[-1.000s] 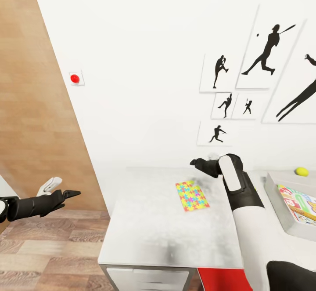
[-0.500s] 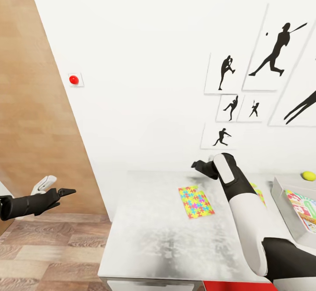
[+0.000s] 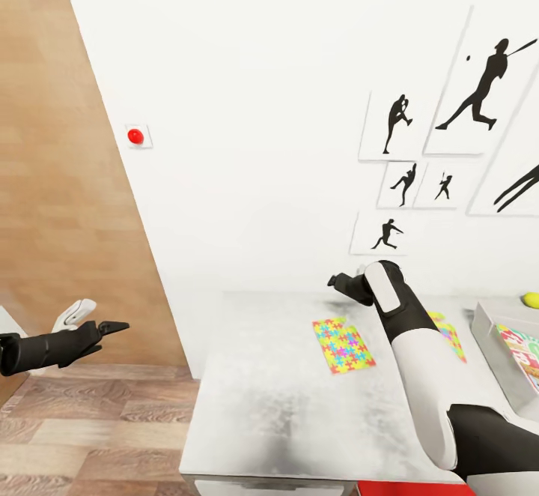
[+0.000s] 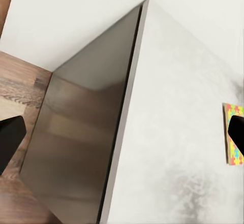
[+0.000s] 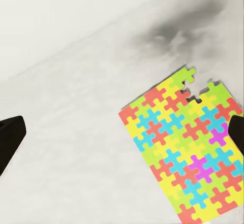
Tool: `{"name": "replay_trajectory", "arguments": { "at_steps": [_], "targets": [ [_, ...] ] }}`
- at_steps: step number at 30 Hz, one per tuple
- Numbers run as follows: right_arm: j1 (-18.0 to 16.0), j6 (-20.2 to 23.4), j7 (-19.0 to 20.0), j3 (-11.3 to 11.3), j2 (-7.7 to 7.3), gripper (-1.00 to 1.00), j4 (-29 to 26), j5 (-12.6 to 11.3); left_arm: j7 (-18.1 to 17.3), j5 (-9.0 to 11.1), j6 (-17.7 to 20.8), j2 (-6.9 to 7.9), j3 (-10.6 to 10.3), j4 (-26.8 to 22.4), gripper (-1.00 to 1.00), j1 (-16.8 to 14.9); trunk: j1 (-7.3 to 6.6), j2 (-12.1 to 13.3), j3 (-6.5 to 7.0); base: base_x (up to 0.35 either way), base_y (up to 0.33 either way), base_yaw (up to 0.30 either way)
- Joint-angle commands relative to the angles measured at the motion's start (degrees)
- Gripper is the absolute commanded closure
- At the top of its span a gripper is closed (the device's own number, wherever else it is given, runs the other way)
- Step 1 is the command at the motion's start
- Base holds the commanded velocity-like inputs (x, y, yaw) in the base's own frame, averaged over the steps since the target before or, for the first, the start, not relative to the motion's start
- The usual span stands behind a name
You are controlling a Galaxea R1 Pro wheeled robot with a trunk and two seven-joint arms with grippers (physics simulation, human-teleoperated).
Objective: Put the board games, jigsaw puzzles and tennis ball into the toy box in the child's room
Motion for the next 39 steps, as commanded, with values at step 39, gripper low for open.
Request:
{"name": "replay_trajectory", "arguments": {
  "at_steps": [39],
  "targets": [
    [-0.41, 0.49, -0.79, -0.16, -5.39, -1.00, -0.04, -0.79, -23.45, 0.53, 0.19, 5.20, 2.30, 0.04, -1.00, 4.08, 0.04, -0.13, -2.19, 0.046, 0.042, 0.000]
  ]
}}
